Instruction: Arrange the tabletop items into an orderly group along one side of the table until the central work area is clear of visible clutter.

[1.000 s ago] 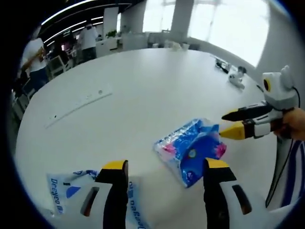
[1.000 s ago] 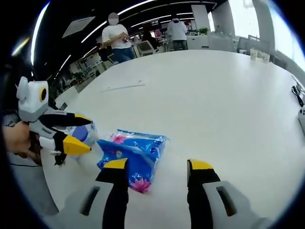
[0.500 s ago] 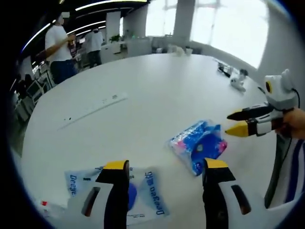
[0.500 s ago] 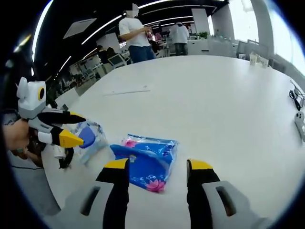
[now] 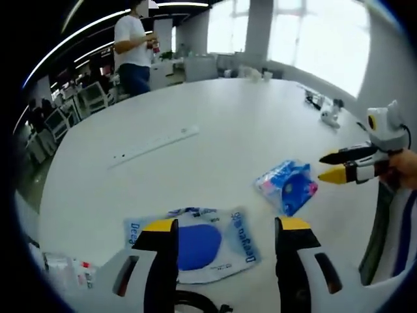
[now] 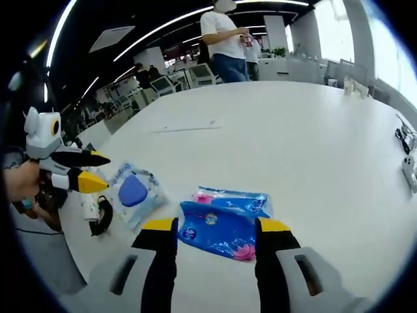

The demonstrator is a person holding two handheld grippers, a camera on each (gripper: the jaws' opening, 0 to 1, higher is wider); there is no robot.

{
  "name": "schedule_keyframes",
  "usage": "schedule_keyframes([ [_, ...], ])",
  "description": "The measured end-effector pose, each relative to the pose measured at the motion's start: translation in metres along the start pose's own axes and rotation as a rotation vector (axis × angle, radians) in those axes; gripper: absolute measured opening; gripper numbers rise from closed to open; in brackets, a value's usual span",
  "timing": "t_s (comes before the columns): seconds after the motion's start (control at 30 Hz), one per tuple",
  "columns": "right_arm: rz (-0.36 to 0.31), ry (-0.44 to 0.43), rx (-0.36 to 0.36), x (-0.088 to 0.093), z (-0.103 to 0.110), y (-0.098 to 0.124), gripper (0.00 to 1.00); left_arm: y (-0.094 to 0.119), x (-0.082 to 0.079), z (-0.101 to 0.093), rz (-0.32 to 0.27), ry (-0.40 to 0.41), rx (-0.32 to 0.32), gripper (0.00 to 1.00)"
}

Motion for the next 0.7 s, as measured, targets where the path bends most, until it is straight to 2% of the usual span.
schedule_keyframes([
  [0.4,0.000,-0.003,0.020,0.008,0.037,0.001,0.44,0.034,0.025,0.041,0.009,0.024,-0.027,0.53],
  [0.6,0.001,-0.006,0.029,0.008,0.045,0.000,0.44,0.040,0.025,0.046,-0.009,0.024,-0.019,0.54],
  [0.7,-0.012,-0.040,0.026,0.006,0.050,0.000,0.44,0.040,0.029,0.049,-0.005,0.018,-0.023,0.54],
])
Point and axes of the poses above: the point that each gripper's makers call its tool centre point, and the gripper's own axes: y roughly backward along the fingers, z roughly to its left, x roughly out of its underside, the point moved 7 cm from there along y, roughly backward along the fingers, and after that the axes turned 1 degree about -z, right-handed, at the moved point
